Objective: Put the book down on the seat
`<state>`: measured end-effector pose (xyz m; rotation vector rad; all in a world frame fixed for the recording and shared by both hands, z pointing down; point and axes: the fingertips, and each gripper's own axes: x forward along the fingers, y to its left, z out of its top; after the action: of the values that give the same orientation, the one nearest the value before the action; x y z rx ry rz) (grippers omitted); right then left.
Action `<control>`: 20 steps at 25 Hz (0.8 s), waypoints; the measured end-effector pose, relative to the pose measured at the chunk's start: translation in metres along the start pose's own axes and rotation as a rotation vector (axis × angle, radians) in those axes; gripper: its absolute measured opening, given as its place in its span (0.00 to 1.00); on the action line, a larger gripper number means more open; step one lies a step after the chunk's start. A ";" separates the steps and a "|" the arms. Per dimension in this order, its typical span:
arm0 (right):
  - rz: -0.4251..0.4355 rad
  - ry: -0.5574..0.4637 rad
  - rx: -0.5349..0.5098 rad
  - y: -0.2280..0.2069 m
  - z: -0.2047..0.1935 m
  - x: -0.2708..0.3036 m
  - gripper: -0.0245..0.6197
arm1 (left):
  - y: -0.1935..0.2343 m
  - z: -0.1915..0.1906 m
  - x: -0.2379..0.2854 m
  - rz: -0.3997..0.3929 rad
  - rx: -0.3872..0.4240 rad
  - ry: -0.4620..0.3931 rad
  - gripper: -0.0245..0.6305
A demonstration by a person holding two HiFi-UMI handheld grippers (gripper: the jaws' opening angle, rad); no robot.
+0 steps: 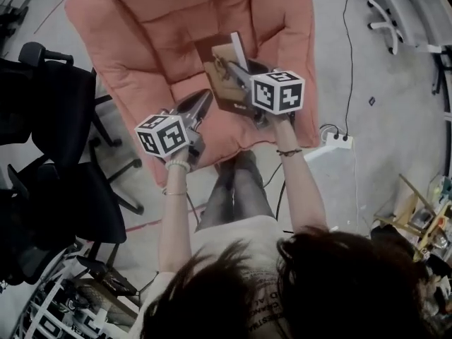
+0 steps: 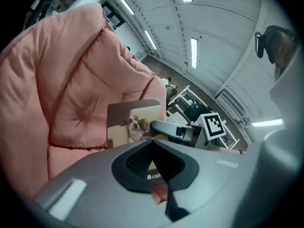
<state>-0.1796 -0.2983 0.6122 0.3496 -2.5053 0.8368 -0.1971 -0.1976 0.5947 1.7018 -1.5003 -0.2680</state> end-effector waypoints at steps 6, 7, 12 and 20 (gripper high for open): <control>-0.039 0.006 -0.009 -0.052 -0.021 0.034 0.27 | 0.035 -0.022 0.049 -0.011 -0.006 0.053 0.04; -0.039 0.003 -0.003 -0.056 -0.024 0.039 0.27 | 0.041 -0.024 0.055 -0.012 -0.012 0.057 0.04; -0.053 -0.002 0.006 -0.072 -0.034 0.051 0.27 | 0.055 -0.030 0.078 -0.028 -0.019 0.090 0.04; -0.038 -0.004 0.013 -0.087 -0.047 0.065 0.27 | 0.070 -0.047 0.096 -0.039 -0.056 0.124 0.04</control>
<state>-0.1859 -0.3431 0.7216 0.4027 -2.4903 0.8380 -0.1926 -0.2591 0.7067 1.6736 -1.3589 -0.2190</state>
